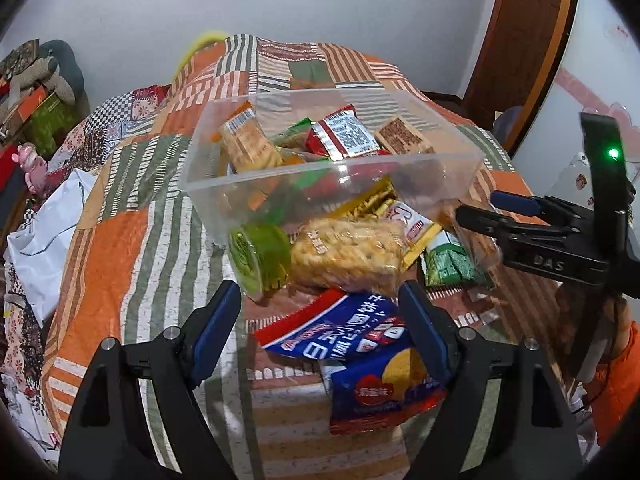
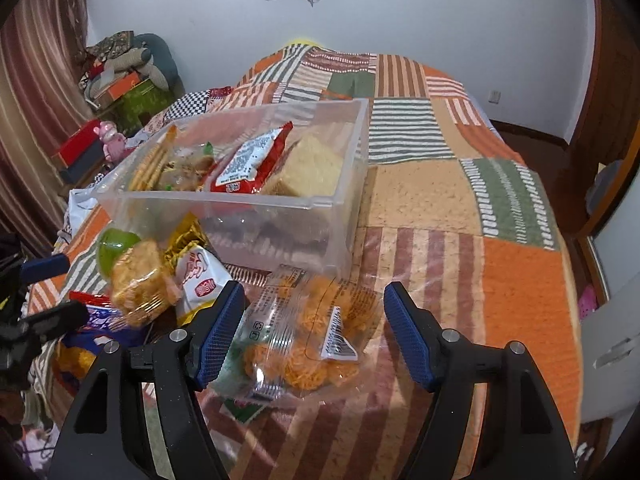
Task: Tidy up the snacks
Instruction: 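Grasp the blue biscuit packet with left tool while right tool grasps the clear bag of orange snacks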
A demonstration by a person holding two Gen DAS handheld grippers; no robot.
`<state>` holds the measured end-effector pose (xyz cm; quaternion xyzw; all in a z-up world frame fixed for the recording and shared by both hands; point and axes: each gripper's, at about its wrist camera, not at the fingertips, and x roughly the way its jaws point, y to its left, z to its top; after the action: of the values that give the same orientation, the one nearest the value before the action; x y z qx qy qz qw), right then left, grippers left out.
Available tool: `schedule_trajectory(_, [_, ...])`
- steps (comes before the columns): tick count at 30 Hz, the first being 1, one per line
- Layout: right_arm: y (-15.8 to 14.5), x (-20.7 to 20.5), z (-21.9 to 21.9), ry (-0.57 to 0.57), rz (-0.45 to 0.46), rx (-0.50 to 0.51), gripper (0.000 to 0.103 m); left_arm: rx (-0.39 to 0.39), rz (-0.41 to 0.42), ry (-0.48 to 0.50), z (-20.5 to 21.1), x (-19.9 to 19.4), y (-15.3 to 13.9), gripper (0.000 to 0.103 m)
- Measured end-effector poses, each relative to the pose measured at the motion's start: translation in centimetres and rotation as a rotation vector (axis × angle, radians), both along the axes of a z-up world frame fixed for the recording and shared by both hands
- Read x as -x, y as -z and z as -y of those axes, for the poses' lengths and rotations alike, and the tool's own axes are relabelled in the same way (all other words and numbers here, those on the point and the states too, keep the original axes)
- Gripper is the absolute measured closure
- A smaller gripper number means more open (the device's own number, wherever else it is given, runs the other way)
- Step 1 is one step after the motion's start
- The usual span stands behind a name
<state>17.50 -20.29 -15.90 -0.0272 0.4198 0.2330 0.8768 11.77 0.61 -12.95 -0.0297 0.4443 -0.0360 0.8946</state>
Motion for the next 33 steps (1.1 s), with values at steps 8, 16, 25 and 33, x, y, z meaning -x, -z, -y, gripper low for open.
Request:
schedule_trajectory(8, [0.4, 0.9, 1.1, 0.005, -0.003, 0.023, 0.034, 0.021, -0.019, 0.019, 1.0, 0.5, 0.8, 0.022])
schedule_trajectory(16, [0.7, 2.6, 3.6, 0.003, -0.011, 0.025, 0.046, -0.024, 0.009, 0.021, 2.1, 1.7, 1.5, 0.010])
schedule_trajectory(25, [0.6, 4.1, 4.1, -0.012, 0.006, 0.015, 0.055, -0.064, 0.022, 0.026, 2.2, 2.6, 2.2, 0.003])
schedule_trajectory(33, [0.2, 5.2, 5.1, -0.025, -0.023, -0.012, 0.056, -0.043, -0.045, -0.027, -0.6, 3.1, 3.8, 0.002])
